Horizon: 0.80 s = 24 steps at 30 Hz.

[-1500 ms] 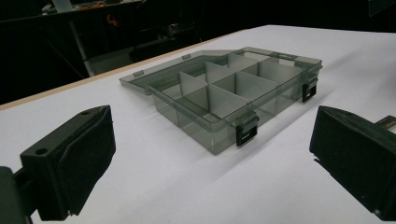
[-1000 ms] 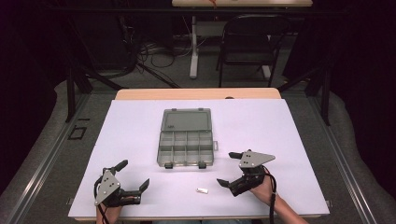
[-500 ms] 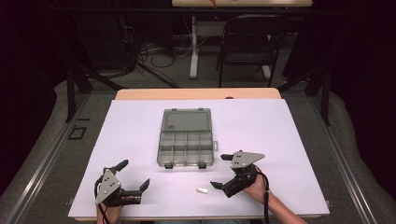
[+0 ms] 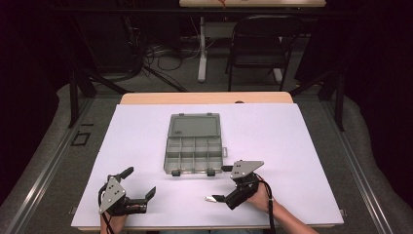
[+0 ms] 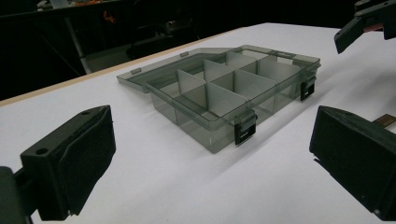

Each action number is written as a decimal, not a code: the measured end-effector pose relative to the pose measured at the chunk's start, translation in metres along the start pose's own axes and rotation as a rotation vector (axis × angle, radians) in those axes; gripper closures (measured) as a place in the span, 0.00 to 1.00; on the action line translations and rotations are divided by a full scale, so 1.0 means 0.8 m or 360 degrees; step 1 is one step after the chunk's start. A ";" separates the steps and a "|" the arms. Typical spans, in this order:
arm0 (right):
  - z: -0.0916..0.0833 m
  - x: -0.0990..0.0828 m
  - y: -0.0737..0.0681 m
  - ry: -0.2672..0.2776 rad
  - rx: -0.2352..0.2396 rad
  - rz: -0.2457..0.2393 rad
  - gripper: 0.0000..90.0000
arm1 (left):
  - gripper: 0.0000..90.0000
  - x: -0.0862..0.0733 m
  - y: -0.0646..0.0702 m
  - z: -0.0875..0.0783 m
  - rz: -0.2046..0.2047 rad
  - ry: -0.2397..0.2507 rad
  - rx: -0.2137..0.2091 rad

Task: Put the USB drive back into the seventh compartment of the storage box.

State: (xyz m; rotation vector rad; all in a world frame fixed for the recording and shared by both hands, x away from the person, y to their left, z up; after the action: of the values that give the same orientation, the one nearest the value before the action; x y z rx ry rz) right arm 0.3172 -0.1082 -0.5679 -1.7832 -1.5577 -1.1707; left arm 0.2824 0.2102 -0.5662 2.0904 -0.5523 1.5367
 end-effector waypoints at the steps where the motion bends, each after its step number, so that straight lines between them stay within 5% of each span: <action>1: 0.000 0.000 0.000 0.0000 0.0000 0.0000 0.00 | 0.00 0.000 0.000 0.000 0.0000 0.0000 0.0000; 11: 0.015 0.000 -0.017 -0.0043 0.0032 0.0000 0.02 | 0.00 0.000 0.000 0.001 -0.0003 0.0000 0.0003; 18: 0.021 -0.005 -0.025 -0.0074 0.0082 0.0003 0.20 | 0.00 0.000 -0.001 -0.001 -0.0006 0.0000 0.0010; 24: 0.021 -0.008 -0.028 -0.0105 0.0125 -0.0007 0.45 | 0.00 0.000 -0.001 0.000 0.0001 -0.0004 0.0007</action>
State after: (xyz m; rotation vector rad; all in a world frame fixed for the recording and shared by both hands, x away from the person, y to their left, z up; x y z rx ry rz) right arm 0.3006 -0.0928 -0.5854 -1.7842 -1.6228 -1.0476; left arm 0.2831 0.2106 -0.5664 2.0958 -0.5508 1.5373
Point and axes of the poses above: each handheld gripper's, and its own axes: z roughly forward along the jaws, x roughly out of its top, y roughly to its right, the point moved 5 cm from there along z, roughly forward along the jaws, and after that the axes turned 14 degrees about -z, right-handed, at the moved point
